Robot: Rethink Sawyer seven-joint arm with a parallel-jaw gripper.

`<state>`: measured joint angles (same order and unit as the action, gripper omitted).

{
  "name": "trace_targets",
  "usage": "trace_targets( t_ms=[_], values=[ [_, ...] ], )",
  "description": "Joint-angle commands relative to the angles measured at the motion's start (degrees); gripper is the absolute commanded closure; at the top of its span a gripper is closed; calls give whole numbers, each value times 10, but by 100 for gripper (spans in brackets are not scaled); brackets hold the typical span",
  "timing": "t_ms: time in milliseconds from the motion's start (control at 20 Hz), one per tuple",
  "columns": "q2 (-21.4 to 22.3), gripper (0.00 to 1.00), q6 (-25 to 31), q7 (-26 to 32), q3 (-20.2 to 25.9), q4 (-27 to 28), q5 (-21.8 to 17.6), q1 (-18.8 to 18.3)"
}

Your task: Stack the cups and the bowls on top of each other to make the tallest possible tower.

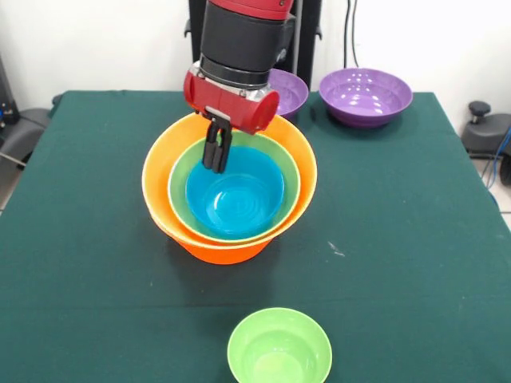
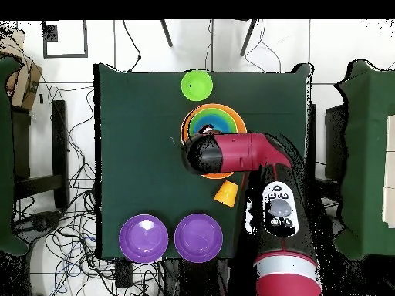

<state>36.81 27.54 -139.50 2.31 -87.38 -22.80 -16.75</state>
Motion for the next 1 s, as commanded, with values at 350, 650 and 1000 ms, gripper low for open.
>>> trace_targets(
  t_ms=[350,650,1000],
  values=[
    [-57,100,-1,84,59,-9,-48,-4],
    [-49,100,-3,73,54,-21,-45,0],
    [-46,100,-14,71,52,-34,-48,-2]
  ],
)
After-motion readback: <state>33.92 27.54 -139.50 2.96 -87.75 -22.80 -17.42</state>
